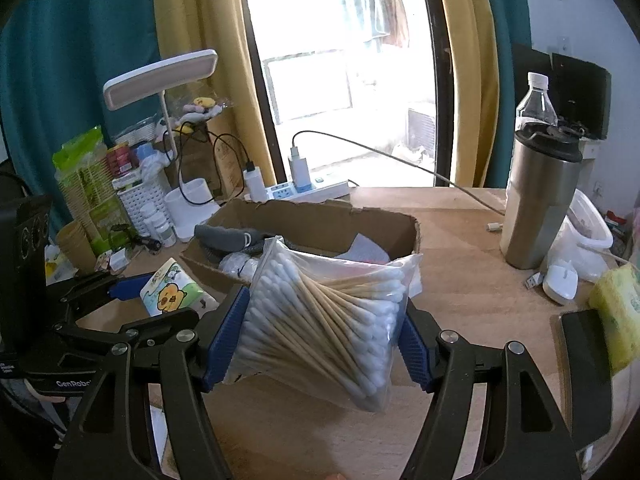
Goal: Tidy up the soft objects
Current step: 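Carry the swab bag and tissue pack over the cardboard box with both tools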
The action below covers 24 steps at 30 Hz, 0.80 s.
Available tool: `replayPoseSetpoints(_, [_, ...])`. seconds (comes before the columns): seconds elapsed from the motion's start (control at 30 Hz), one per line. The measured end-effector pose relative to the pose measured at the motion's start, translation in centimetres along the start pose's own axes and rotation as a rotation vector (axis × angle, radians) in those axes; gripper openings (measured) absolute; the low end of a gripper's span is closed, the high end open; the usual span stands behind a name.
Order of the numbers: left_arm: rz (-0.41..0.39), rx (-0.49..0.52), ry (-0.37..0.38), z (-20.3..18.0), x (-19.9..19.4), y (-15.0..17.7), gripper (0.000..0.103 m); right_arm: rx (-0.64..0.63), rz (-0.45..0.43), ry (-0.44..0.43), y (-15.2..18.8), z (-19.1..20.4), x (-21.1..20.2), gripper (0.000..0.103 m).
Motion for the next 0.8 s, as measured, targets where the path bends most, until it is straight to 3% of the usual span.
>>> replayPoseSetpoints(0.8, [-0.016,-0.026,0.024,1.0,3.9,-3.5,0.066,-0.006,0.003,-0.004,-3.1,-1.6,3.2,0.073])
Point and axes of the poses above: each gripper's, at about its wrist camera, not at the fingertips, and x roughly the way its jaws point, z to its left, y to its underside, the point moved 5 cm from there along x, roughly the way its jaws point, and after that the axes turned 4 degrees about z, right-handed, at the moved point
